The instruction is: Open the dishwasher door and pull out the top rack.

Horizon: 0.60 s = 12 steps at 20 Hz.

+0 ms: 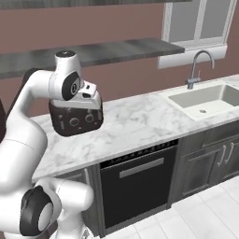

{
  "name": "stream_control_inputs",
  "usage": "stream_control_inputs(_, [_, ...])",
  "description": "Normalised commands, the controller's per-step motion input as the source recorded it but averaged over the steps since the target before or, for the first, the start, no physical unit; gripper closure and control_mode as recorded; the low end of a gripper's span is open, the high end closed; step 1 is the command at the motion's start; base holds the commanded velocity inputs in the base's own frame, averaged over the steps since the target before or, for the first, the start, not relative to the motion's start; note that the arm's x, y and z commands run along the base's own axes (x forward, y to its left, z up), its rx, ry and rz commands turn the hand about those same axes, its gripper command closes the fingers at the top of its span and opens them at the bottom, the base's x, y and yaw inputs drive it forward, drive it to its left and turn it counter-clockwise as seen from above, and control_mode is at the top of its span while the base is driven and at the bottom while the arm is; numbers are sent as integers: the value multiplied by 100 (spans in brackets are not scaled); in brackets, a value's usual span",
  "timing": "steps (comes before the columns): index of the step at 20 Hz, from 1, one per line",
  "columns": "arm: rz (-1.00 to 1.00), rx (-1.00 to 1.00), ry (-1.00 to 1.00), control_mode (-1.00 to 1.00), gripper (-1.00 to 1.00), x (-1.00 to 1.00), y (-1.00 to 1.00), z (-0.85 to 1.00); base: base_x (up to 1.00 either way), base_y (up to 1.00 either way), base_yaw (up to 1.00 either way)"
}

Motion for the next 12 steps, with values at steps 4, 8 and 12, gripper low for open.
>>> stream_control_inputs(4, [0, 0, 0, 100, -100, 0, 0, 0, 38, 0, 0])
stream_control_inputs(8, [0, 0, 0, 100, -100, 0, 0, 0, 33, -5, 0])
stream_control_inputs(12, [0, 0, 0, 100, -100, 0, 0, 0, 28, -26, 0])
